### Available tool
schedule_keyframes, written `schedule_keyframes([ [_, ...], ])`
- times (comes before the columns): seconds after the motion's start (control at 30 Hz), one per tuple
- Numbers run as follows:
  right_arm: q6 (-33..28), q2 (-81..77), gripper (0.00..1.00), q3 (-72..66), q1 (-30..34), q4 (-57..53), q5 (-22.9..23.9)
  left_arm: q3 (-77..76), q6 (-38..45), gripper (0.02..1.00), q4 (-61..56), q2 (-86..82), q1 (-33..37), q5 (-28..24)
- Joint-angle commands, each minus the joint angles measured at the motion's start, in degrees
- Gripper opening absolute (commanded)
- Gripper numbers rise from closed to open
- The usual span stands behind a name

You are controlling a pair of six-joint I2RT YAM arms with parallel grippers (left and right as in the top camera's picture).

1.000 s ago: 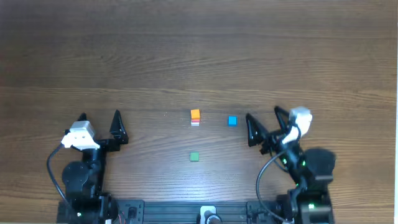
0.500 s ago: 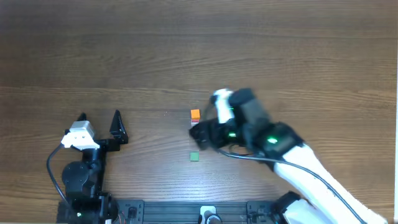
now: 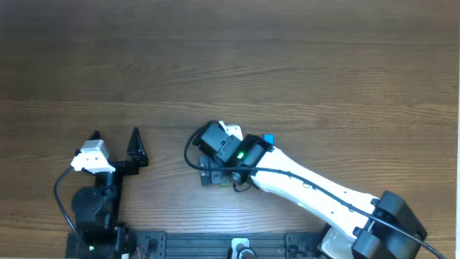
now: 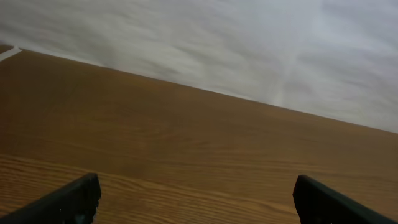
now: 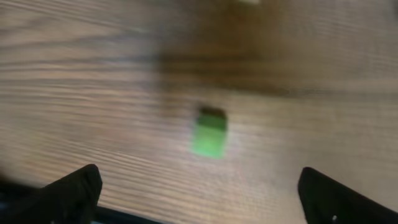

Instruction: Stack Cubes

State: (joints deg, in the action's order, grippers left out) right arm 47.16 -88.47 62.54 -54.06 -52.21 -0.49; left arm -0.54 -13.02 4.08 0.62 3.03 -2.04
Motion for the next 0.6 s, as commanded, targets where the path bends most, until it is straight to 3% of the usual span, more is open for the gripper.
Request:
schedule_keyframes([
  [0.03, 12.79, -2.36, 0.993, 0.87, -4.26, -2.71, 6.64, 0.20, 0.61, 1.000, 0.24, -0.28, 0.31, -0.72],
  [0.17, 17.57, -4.76, 0.993, 0.72, -7.15, -2.86, 7.67, 0.20, 0.61, 0.996, 0.24, -0.28, 0.31, -0.72],
  [0.6, 15.12, -8.31, 0.991, -2.64, -5.90, 4.48, 8.57, 0.20, 0.61, 0.998, 0.24, -0.28, 0.31, -0.72],
])
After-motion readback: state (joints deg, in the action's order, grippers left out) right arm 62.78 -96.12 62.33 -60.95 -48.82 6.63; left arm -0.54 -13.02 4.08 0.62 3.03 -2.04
